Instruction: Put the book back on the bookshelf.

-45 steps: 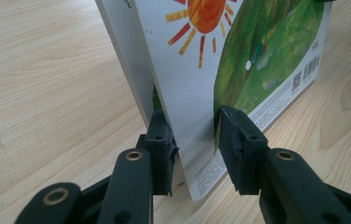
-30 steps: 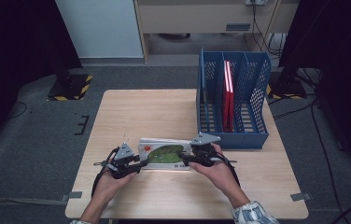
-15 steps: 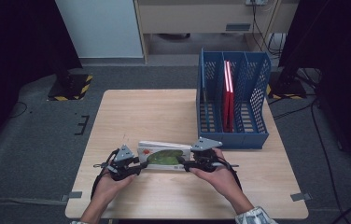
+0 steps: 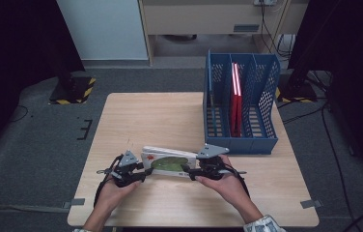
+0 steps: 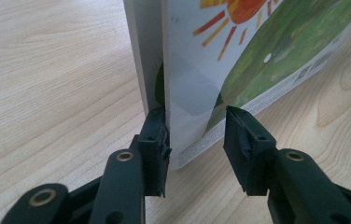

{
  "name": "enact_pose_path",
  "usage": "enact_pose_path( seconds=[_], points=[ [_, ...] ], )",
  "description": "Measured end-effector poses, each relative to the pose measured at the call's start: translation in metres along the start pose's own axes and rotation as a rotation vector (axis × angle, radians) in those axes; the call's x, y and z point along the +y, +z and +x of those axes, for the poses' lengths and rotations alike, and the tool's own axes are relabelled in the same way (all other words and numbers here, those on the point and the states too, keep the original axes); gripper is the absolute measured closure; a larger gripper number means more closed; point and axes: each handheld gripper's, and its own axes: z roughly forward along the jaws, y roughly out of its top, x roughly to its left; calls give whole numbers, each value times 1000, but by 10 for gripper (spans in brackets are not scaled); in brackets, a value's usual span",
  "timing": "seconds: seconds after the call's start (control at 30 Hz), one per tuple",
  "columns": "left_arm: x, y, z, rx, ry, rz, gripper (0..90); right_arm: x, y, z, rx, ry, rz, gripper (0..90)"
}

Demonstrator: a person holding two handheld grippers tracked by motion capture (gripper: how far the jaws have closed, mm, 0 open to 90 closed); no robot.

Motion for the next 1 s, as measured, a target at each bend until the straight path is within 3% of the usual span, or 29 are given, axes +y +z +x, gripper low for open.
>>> enact_pose_path(
  seconds=[0.6, 0.77, 1.0],
  points=[
    [-1, 3, 1, -1, -13, 13, 555, 14, 22, 2, 55, -36, 28, 377],
    [-1, 2, 1, -2, -17, 15, 553, 14, 24, 4, 72, -44, 33, 417],
    [-2, 0, 5, 23, -38, 8, 483, 15, 26, 4, 70, -49, 36, 436]
  ],
)
